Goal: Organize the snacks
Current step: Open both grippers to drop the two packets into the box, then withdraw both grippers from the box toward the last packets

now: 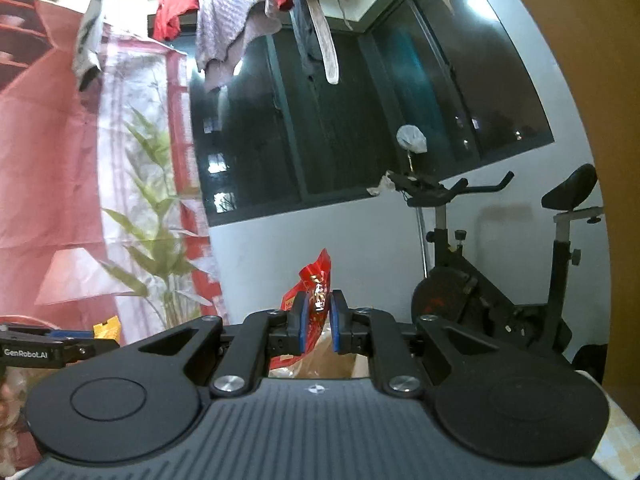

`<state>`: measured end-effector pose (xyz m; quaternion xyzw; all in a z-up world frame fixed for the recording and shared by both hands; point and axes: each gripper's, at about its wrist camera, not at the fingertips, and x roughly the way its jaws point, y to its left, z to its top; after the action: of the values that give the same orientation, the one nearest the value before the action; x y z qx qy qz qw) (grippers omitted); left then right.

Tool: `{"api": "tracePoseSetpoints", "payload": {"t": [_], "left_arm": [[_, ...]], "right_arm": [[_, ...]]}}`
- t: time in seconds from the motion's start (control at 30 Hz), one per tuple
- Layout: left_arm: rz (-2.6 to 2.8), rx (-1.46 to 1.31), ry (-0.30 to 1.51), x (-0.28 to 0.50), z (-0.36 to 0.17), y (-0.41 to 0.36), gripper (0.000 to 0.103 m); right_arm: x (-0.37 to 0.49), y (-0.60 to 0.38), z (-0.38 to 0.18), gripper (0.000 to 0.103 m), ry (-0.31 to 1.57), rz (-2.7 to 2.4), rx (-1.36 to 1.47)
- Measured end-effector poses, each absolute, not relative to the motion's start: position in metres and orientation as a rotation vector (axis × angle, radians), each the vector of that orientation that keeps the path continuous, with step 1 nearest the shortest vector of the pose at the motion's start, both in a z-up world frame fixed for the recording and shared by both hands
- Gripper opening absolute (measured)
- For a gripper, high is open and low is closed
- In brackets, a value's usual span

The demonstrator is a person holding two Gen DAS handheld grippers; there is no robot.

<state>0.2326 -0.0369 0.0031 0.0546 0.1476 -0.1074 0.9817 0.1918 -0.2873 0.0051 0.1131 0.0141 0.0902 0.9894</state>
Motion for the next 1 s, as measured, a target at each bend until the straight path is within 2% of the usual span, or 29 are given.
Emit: {"api": "tracePoseSetpoints", "payload": {"t": [0.23, 0.27, 0.33, 0.4, 1.0], "left_arm": [[-0.161, 0.117, 0.399, 0.282, -0.012, -0.037, 0.051], [-0.16, 0.118, 0.417, 0.286, -0.015, -0.037, 0.053], [-0.147, 0.107, 0.431, 0.288, -0.018, -0.034, 0.065], [-0.147, 0.104, 0.421, 0.282, -0.02, -0.031, 0.067], [-0.208, -0.017, 0.37, 0.181, -0.051, -0.03, 0.067]], "right_arm": [[0.236, -0.264, -0.016, 0.012, 0.171, 0.148, 0.189], [0.237, -0.263, -0.019, 0.013, 0.184, 0.149, 0.188], [0.237, -0.263, -0.023, 0.016, 0.204, 0.143, 0.194], [0.234, -0.267, -0.024, 0.024, 0.216, 0.154, 0.211], [0.144, -0.302, -0.043, 0.025, 0.228, 0.109, 0.243]]}}
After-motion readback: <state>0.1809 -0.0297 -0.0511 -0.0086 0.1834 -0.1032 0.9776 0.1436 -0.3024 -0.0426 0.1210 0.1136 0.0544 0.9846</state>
